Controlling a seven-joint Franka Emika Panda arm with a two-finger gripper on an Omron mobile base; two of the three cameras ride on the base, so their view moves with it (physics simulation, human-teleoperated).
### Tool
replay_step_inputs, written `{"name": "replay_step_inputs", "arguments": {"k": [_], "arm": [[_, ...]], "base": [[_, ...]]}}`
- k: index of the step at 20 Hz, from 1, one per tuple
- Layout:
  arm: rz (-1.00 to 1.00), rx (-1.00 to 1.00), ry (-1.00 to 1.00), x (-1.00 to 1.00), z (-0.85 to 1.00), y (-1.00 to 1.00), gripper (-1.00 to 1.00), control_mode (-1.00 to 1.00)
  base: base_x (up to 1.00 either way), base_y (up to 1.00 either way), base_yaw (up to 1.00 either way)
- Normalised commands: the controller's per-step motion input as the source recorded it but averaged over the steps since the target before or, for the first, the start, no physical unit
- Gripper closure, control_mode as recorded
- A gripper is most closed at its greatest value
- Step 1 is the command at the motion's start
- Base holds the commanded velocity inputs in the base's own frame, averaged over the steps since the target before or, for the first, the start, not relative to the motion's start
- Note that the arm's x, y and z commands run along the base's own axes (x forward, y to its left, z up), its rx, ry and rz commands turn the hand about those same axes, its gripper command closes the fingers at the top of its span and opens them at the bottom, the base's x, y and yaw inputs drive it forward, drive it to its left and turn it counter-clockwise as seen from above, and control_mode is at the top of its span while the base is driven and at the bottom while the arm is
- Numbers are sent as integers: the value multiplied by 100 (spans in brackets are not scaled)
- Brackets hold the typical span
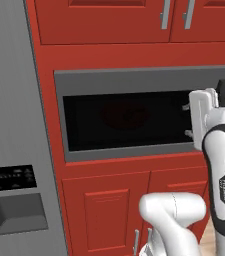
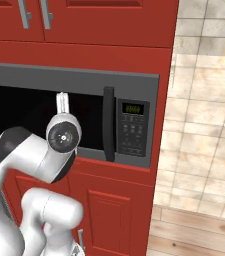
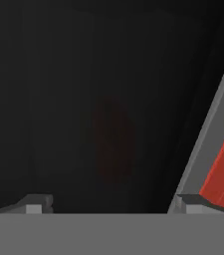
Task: Remove the orange from the bowl and place it on the small plate. Then place the bowl with only the chicken drumstick in the microwave, close the door, and press the start button to microwave the chicken drumstick.
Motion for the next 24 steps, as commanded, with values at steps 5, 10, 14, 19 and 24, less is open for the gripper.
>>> {"name": "replay_step_inputs", "arguments": {"k": [5, 10, 14, 19, 24], "arm": [[-9, 12, -10, -100, -2, -91, -100, -100], [-26, 9, -5, -96, -42, -100, -100, -100], [-28, 2, 5, -33, -70, -95, -100, -100], [-13, 1, 7, 0, -54, -56, -100, -100], [0, 2, 2, 26, -5, 0, -100, -100]], "base": [[0, 0, 0], [0, 0, 0], [0, 0, 0], [0, 0, 0], [0, 0, 0]]}}
